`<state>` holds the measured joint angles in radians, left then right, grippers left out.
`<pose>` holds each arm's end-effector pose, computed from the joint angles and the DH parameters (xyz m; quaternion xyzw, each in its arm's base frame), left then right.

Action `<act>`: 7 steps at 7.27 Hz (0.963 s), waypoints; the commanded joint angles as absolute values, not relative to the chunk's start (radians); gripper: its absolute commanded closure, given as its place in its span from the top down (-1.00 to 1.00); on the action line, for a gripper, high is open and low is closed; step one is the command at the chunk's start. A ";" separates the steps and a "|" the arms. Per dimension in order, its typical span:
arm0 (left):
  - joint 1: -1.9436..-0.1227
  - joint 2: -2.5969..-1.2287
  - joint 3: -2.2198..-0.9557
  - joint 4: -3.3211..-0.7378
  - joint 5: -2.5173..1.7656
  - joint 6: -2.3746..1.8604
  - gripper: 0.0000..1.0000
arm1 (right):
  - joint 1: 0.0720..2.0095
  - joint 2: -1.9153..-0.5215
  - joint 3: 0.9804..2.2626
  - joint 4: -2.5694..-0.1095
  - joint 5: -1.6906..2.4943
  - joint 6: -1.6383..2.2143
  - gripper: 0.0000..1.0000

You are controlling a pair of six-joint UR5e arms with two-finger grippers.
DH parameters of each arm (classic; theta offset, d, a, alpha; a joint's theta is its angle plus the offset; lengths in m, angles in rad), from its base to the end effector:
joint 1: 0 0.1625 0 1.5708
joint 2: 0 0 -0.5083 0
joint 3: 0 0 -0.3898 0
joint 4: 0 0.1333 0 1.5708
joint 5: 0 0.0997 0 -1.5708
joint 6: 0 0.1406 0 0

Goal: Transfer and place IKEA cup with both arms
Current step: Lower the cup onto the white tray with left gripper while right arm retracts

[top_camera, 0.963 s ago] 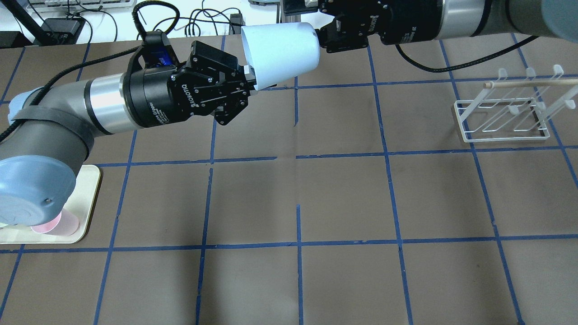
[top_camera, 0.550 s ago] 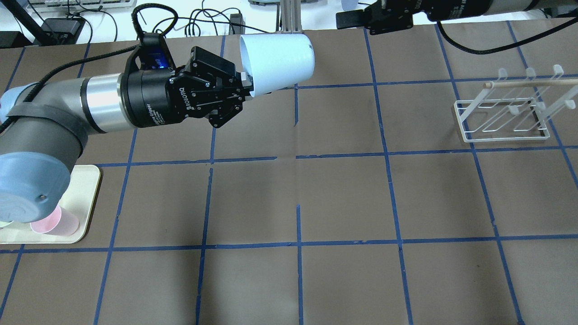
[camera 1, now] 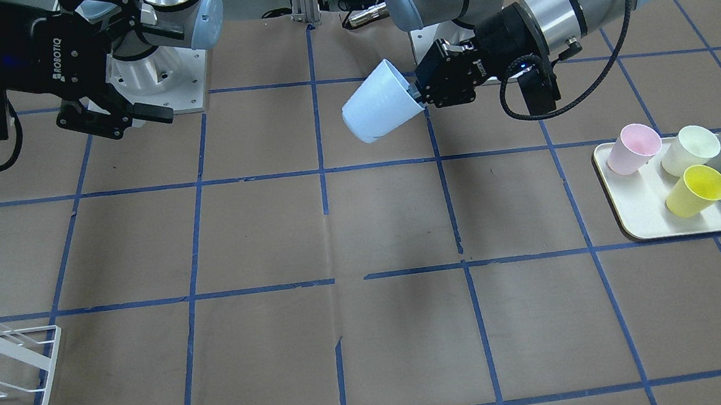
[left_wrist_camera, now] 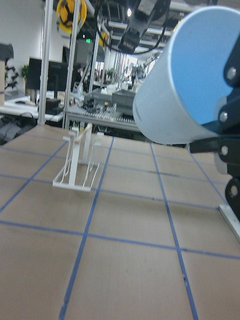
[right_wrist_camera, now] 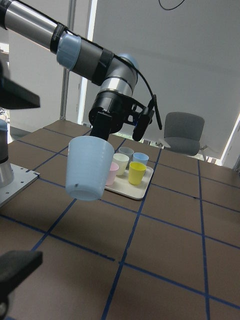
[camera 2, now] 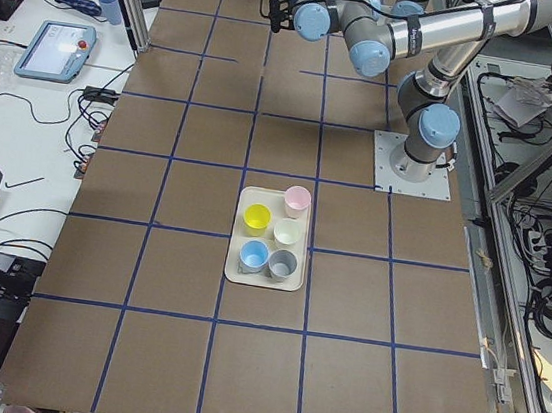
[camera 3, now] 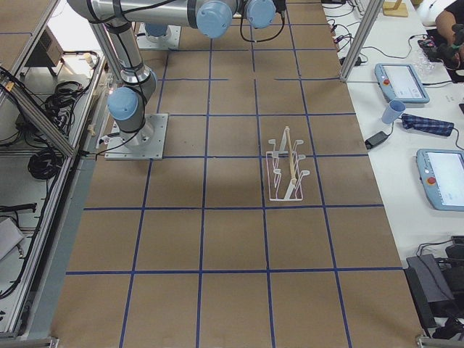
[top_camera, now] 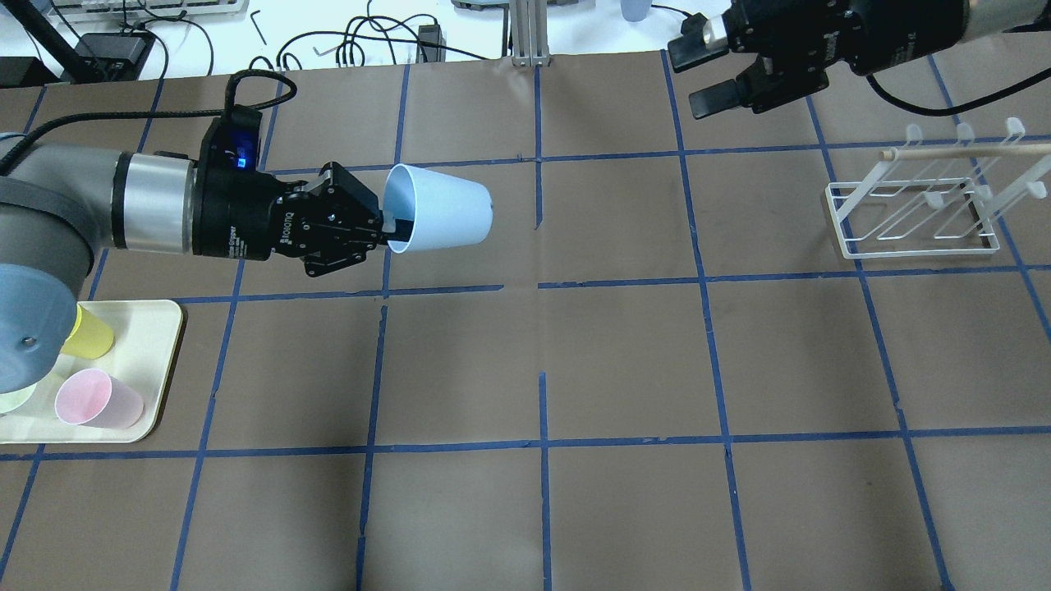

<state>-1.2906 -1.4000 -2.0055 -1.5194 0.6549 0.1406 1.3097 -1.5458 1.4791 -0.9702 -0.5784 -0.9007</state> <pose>-0.1331 -0.4226 0.4570 0.1090 -0.8865 -0.0012 0.4498 0.1268 -0.4980 0.5797 -0.1475 0.8447 -0.0581 0.5112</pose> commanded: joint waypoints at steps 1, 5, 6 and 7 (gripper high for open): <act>-1.206 -1.408 -2.003 -1.444 1.025 0.158 -1.00 | 1.305 -1.540 1.473 -1.107 -0.836 -0.742 0.99; -1.002 -1.503 -1.999 -1.292 1.457 0.582 -1.00 | 1.392 -1.551 1.468 -1.274 -1.231 -0.286 0.93; -0.947 -1.553 -1.999 -1.226 1.513 0.703 -1.00 | 1.472 -1.551 1.473 -1.357 -1.352 -0.147 0.93; -0.901 -1.610 -1.999 -1.148 1.550 0.769 -1.00 | 1.541 -1.551 1.476 -1.385 -1.452 -0.042 0.93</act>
